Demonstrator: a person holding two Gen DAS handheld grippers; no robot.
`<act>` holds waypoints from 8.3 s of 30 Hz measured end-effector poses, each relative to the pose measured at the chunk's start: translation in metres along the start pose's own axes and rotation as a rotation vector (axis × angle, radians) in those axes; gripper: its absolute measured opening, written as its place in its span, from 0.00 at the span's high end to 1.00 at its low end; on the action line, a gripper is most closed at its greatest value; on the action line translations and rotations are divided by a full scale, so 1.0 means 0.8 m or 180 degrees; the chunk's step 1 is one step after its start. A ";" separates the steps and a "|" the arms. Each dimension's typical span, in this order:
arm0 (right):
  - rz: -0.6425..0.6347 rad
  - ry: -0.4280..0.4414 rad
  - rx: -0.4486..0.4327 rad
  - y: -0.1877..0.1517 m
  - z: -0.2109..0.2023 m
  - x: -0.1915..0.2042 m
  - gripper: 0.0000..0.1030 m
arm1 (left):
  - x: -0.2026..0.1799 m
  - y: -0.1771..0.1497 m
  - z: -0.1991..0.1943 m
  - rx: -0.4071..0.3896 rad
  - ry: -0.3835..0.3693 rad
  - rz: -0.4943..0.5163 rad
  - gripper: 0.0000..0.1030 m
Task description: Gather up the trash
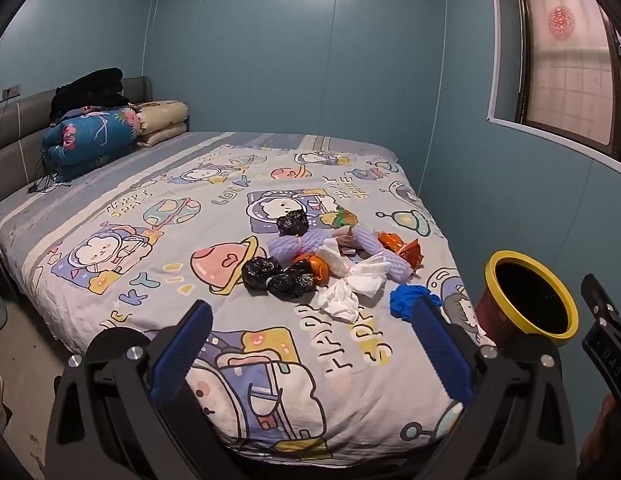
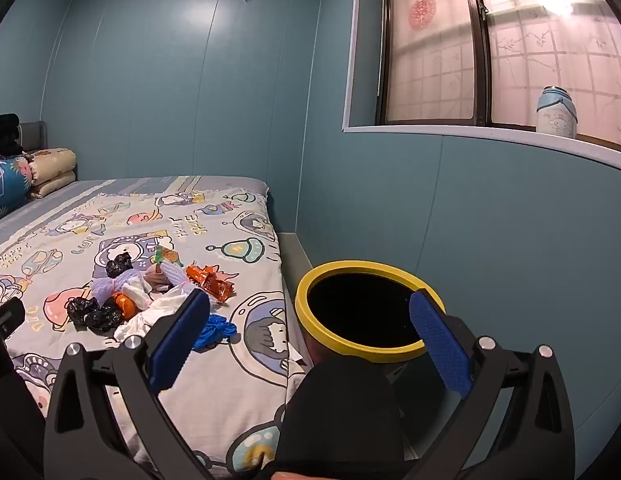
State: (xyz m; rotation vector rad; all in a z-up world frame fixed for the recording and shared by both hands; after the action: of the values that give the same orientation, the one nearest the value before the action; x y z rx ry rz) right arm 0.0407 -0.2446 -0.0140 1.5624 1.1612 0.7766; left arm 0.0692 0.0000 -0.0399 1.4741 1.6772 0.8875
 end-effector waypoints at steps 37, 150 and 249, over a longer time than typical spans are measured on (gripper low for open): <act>-0.0032 -0.0017 -0.0009 0.003 0.000 -0.001 0.07 | 0.008 -0.002 0.003 0.0045 0.0060 0.0002 0.07; -0.1003 0.1295 0.1708 -0.127 0.314 0.186 0.07 | 0.085 -0.014 0.388 0.1315 0.0049 -0.0340 0.08; -0.0151 0.1964 0.1394 -0.063 0.279 0.148 0.82 | 0.061 0.037 0.305 0.0571 -0.0074 -0.0076 0.59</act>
State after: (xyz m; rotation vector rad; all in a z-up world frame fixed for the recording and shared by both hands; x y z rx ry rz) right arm 0.2644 -0.2061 -0.1358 1.6844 1.9121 1.0647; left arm 0.2907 0.0605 -0.1402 1.5726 1.7918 0.7194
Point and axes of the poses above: each gripper's, at about its wrist camera, not at the fingertips, and z roughly the way its jaws point, x to its left, y to its top, the point moved 8 cm from there along z, roughly the way its jaws point, and after that the axes turned 2 degrees about y, right-handed, at the moved point
